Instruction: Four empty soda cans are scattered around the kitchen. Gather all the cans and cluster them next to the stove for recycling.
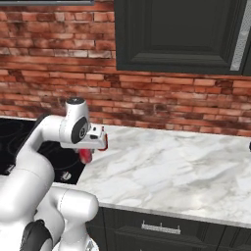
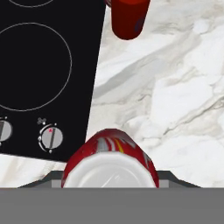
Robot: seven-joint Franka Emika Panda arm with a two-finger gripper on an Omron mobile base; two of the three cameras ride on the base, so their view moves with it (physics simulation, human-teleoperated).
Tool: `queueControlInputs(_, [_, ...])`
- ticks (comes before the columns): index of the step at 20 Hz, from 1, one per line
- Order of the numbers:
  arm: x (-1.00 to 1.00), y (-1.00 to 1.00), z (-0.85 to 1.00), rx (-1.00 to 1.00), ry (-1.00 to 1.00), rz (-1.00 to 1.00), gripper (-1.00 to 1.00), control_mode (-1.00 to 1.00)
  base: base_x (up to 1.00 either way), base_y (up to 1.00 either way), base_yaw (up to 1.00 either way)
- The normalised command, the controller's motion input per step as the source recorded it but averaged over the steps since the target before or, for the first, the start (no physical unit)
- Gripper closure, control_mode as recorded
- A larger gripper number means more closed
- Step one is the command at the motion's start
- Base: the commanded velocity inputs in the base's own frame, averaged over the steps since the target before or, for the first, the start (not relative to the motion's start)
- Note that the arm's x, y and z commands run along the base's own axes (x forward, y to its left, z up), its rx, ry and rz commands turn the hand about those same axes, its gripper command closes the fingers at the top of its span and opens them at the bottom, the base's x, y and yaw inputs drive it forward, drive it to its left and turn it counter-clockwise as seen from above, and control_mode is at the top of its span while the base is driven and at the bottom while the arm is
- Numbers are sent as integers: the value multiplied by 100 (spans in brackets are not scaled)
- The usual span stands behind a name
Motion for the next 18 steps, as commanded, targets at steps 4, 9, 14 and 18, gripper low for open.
queueControlInputs(4, [19, 0, -1, 0, 0, 0, 100, -100, 0, 0, 0])
queueControlInputs(9, [15, 0, -1, 0, 0, 0, 100, -100, 0, 0, 0])
queueControlInputs(14, [14, 0, 0, 0, 0, 0, 100, -100, 0, 0, 0])
queueControlInputs(18, [17, 0, 0, 0, 0, 0, 100, -100, 0, 0, 0])
